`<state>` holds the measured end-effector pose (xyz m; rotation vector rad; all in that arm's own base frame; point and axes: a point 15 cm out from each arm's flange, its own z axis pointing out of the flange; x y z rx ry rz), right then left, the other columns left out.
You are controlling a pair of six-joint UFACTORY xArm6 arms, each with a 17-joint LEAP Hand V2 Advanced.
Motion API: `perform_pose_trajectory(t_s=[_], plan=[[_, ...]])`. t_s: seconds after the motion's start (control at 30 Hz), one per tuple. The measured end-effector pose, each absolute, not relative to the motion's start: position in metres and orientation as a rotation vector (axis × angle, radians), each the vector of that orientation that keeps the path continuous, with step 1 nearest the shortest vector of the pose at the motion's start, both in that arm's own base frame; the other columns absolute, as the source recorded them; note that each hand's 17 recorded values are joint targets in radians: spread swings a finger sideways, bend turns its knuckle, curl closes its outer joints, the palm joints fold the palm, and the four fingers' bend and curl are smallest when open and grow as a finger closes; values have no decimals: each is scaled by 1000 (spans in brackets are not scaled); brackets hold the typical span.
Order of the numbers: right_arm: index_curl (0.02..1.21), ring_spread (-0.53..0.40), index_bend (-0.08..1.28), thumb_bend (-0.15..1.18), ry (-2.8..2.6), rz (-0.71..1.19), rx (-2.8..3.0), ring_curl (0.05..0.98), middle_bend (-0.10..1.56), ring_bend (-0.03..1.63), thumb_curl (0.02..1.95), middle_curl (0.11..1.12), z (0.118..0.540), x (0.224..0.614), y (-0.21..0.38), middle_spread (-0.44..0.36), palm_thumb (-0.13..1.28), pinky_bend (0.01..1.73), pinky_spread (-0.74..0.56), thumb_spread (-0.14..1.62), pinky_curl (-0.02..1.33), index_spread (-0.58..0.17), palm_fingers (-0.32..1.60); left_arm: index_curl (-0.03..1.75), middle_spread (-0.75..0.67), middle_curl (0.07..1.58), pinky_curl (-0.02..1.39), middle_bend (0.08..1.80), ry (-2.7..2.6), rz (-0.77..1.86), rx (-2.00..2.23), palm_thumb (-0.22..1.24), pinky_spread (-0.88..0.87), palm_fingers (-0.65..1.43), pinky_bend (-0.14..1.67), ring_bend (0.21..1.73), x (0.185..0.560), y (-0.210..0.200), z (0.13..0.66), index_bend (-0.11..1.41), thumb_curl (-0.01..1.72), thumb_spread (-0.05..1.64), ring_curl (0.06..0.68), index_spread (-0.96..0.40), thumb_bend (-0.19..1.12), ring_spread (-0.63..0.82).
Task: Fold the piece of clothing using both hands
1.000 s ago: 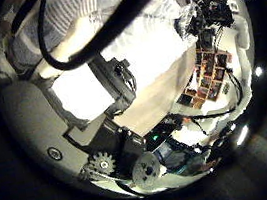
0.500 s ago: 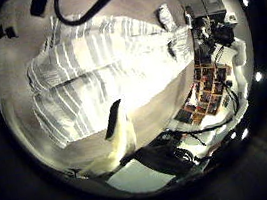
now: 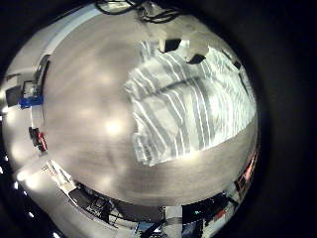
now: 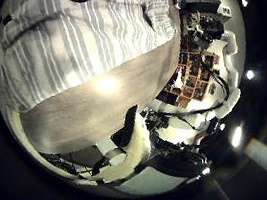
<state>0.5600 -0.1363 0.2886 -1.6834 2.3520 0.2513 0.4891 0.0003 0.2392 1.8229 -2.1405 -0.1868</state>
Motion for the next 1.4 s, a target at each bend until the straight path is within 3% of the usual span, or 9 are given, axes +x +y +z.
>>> perform_pose_trajectory(t_s=[0.27,0.77,0.9,1.07,1.17,1.23,1.4], plan=[[421,67,192,-24,2381,361,-1719,370,552,1084,343,428,238,560,-132,86,326,953,297,1078,716,-192,281,499,306,322,431,164,-2158,-208,1804,203,518,-1,267,589,486,-20,207,185,278,1155,232,-13,-19,481],[402,64,179,-29,2404,523,-1956,319,500,1063,337,397,176,540,-93,82,319,906,357,1032,664,-203,327,434,305,280,381,166,-2149,-218,1807,203,521,17,280,565,487,-12,201,189,276,1156,226,-10,-19,492],[401,-37,200,0,2396,539,-1974,324,535,1125,356,404,172,540,-85,42,419,885,255,1045,657,-206,456,426,304,274,372,166,-2144,-221,1808,203,520,21,281,560,487,-8,200,189,275,1156,226,-10,-19,492],[420,-211,237,25,2379,544,-1999,337,713,1175,404,468,171,540,-76,-94,599,936,-182,1045,618,-277,1014,421,304,266,364,164,-2147,-219,1808,203,518,27,285,553,486,-7,202,192,275,1156,225,-10,-19,493],[544,-211,498,42,2373,535,-2006,386,907,1194,439,547,171,542,-73,-145,709,885,-340,1034,612,-341,1363,419,304,262,361,164,-2143,-214,1815,203,517,29,285,549,485,-2,205,194,275,1156,224,-10,-19,493],[616,-203,655,50,2370,527,-2008,409,992,1212,463,584,173,543,-72,-148,778,954,-341,1015,631,-351,1419,419,304,260,358,164,-2145,-209,1817,204,517,30,286,548,486,-1,207,194,275,1156,224,-10,-19,494],[752,-196,930,93,2362,495,-2007,477,1195,1326,532,668,184,546,-70,-144,961,1127,-296,985,706,-330,1314,420,303,254,350,163,-2143,-204,1824,204,515,42,282,542,487,2,208,197,275,1156,224,-20,-19,493]])
